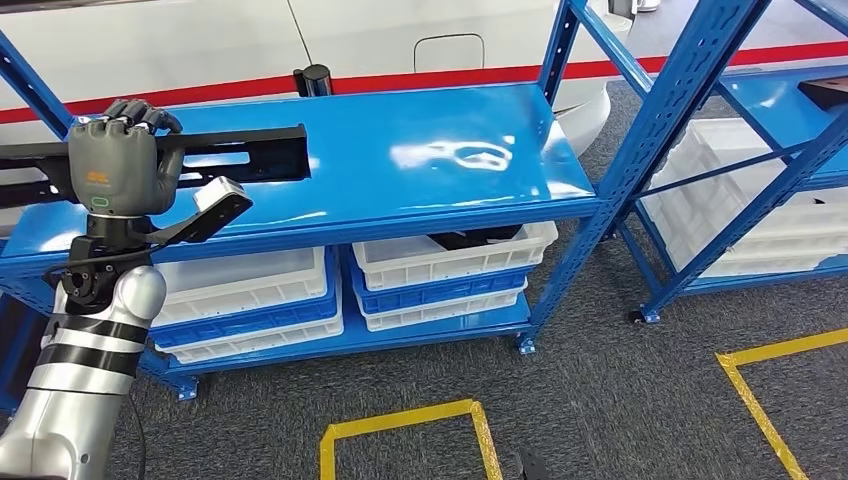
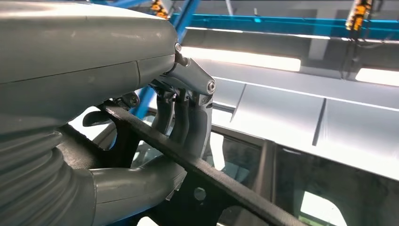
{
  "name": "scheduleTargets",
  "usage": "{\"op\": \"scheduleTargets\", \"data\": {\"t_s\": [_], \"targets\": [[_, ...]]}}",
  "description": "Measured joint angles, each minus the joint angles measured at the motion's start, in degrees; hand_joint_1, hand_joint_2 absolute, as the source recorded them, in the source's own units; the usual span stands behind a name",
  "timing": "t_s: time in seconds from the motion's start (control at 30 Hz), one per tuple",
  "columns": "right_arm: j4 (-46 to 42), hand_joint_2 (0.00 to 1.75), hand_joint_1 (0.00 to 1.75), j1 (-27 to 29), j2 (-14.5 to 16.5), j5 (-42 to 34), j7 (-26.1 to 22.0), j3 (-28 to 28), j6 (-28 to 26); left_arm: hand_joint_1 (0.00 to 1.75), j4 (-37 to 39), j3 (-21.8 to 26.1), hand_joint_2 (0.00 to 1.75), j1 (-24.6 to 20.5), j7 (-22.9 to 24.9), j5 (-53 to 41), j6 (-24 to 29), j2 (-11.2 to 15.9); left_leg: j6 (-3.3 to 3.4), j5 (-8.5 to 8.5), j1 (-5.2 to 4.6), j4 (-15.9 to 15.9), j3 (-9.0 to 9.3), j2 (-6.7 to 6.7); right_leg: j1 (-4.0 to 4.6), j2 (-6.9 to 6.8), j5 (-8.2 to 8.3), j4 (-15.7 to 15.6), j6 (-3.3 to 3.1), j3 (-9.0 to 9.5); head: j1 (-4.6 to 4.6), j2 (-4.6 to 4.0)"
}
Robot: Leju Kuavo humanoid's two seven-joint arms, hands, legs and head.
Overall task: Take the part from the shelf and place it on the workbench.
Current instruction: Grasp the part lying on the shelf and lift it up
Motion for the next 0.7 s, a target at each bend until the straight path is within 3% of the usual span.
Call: {"op": "scheduleTargets", "data": {"t_s": [0.07, 0.13, 0.17, 0.23, 0.3, 0.37, 0.4, 0.43, 0.5, 0.53, 0.57, 0.63, 0.67, 0.7], "targets": [[0.01, 0.0, 0.0, -0.03, -0.05, -0.03, -0.07, -0.32, 0.0, 1.75, -0.36, -0.01, 1.75, -0.41, 0.01, -0.04, 0.0, 0.03, 1.35, 1.23, 0.04, -0.25, -1.25, 0.2, -0.01, -0.02, -2.9, 3.18, -0.32, -1.75, 0.13, 0.0], [0.01, 0.0, 0.0, -0.1, -0.1, -0.05, -0.14, -0.58, 0.0, 1.75, -0.58, 0.0, 1.75, -0.79, 0.05, -0.07, -0.01, 0.1, 2.04, 2.47, -0.08, -0.22, -2.87, 0.25, -0.01, -0.02, -7.68, 10.43, -1.02, -4.15, 0.25, 0.0], [0.01, 0.0, 0.0, -0.13, -0.12, -0.05, -0.15, -0.67, 0.0, 1.75, -0.62, 0.0, 1.75, -0.87, 0.07, -0.07, -0.04, 0.13, 2.15, 3.1, -0.15, -0.21, -3.69, 0.25, 0.0, -0.02, -9.23, 14.04, -1.04, -4.98, 0.26, 0.0], [0.01, 0.0, 0.0, -0.21, -0.17, -0.05, -0.16, -0.79, 0.0, 1.75, -0.63, -0.01, 1.75, -0.93, 0.08, -0.11, -0.12, 0.13, 2.13, 4.36, -0.3, -0.18, -5.32, 0.25, 0.07, -0.02, -9.22, 16.57, -0.38, -4.32, 0.26, 0.0], [0.0, 0.0, 0.0, -0.42, -0.27, -0.05, -0.18, -0.91, 0.0, 1.75, -0.63, -0.02, 1.75, -1.05, 0.08, -0.31, -0.1, 0.16, 1.94, 5.64, -0.38, -0.16, -6.8, 0.25, 0.37, -0.02, -7.23, 11.56, 0.03, 0.16, 0.25, 0.0], [-0.02, 0.0, 0.0, -0.77, -0.44, -0.03, -0.27, -1.03, 0.0, 1.75, -0.63, 0.0, 1.75, -1.32, 0.09, -0.51, 0.04, 0.21, 1.5, 6.84, -0.52, -0.17, -7.81, 0.29, 0.96, -0.13, -7.17, 3.2, -0.6, 6.38, 0.18, 0.0], [-0.03, 0.0, 0.0, -0.92, -0.49, 0.0, -0.35, -1.08, -0.02, 1.75, -0.62, 0.01, 1.75, -1.51, 0.09, -0.56, 0.12, 0.24, 1.22, 7.48, -0.54, -0.29, -8.04, 0.34, 1.2, -0.17, -7.5, 0.33, -0.96, 8.13, 0.19, 0.0], [-0.03, 0.0, 0.0, -1.03, -0.54, 0.04, -0.42, -1.1, -0.04, 1.75, -0.61, 0.01, 1.75, -1.71, 0.09, -0.58, 0.17, 0.26, 0.88, 8.12, -0.54, -0.53, -8.18, 0.4, 1.37, -0.21, -7.72, -1.15, -1.21, 8.81, 0.2, 0.0], [-0.02, 0.0, 0.0, -1.06, -0.55, 0.16, -0.52, -1.18, -0.12, 1.75, -0.57, -0.02, 1.75, -2.05, 0.09, -0.58, 0.21, 0.28, 0.2, 8.85, -0.41, -0.93, -8.39, 0.39, 1.05, -0.24, -6.77, -1.58, -1.68, 8.0, 0.29, 0.0], [-0.01, 0.0, 0.0, -1.06, -0.53, 0.21, -0.54, -1.23, -0.14, 1.75, -0.56, -0.03, 1.75, -2.19, 0.09, -0.58, 0.22, 0.32, -0.11, 7.8, -0.34, -0.35, -8.75, 0.34, 0.78, -0.3, -6.17, -1.64, -2.12, 7.71, 0.25, 0.0], [0.0, 0.0, 0.0, -1.05, -0.51, 0.25, -0.55, -1.28, -0.15, 1.75, -0.52, -0.03, 1.75, -2.3, 0.09, -0.58, 0.23, 0.36, -0.4, 5.63, -0.27, 1.32, -9.33, 0.29, 0.47, -0.36, -5.44, -1.78, -2.55, 7.32, 0.17, 0.0], [0.01, 0.0, 0.0, -1.05, -0.45, 0.28, -0.55, -1.35, -0.16, 1.75, -0.45, -0.02, 1.75, -2.46, 0.09, -0.58, 0.25, 0.46, -0.9, -0.38, -0.08, 7.86, -10.91, 0.26, 0.27, -0.43, -4.15, -1.78, -3.05, 6.1, 0.02, 0.0], [0.01, 0.0, 0.0, -1.03, -0.45, 0.29, -0.55, -1.37, -0.16, 1.75, -0.4, -0.02, 1.75, -2.48, 0.09, -0.58, 0.26, 0.47, -1.18, -2.39, 0.02, 11.66, -11.52, 0.27, 0.25, -0.44, -3.52, -1.73, -3.04, 5.34, -0.02, 0.0], [0.01, 0.0, 0.0, -1.03, -0.45, 0.3, -0.55, -1.39, -0.16, 1.75, -0.35, -0.02, 1.75, -2.49, 0.09, -0.58, 0.26, 0.48, -1.45, -3.02, 0.14, 14.47, -11.63, 0.27, 0.21, -0.45, -2.93, -1.66, -2.93, 4.55, -0.02, 0.0]]}}
